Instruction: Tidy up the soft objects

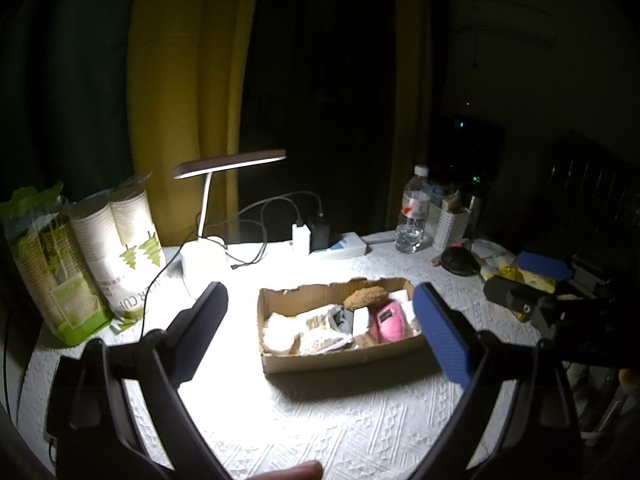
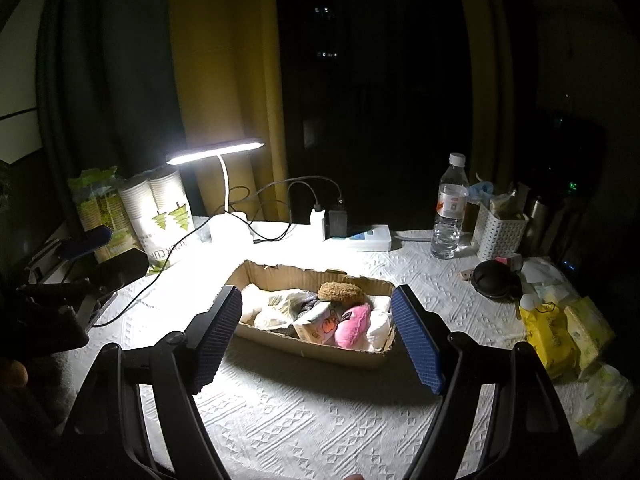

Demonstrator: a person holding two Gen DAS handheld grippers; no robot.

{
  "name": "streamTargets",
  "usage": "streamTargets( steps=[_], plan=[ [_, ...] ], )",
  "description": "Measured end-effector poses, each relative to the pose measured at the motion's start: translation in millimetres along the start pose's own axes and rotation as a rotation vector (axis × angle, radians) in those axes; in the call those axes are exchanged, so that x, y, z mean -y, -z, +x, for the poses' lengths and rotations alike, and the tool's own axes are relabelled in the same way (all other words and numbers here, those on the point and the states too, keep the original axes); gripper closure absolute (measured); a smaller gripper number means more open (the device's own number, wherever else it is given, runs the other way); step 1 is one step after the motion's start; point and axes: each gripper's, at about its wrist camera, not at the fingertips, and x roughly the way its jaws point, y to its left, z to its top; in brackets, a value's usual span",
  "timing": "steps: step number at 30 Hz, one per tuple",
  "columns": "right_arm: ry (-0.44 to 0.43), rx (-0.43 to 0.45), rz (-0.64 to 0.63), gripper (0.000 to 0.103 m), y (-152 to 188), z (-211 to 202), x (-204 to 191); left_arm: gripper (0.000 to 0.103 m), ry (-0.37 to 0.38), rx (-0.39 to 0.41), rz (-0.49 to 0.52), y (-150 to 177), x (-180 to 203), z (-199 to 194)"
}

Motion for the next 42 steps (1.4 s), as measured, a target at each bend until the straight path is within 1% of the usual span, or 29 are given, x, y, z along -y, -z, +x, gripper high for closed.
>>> streamTargets(
  steps=[21,42],
  plan=[
    [-0.002,-0.004,-0.001,0.023,-3.8,8.6,3.3,0.009,-0.003,-0.003,-0.014,-4.9,-1.2,5.9],
    [-0.007,-0.007,-0.001,0.023,-5.3,13.6,7.1,0.009,-0.01,-0.017,0.0,-11.2,4.0,19.0]
  ],
)
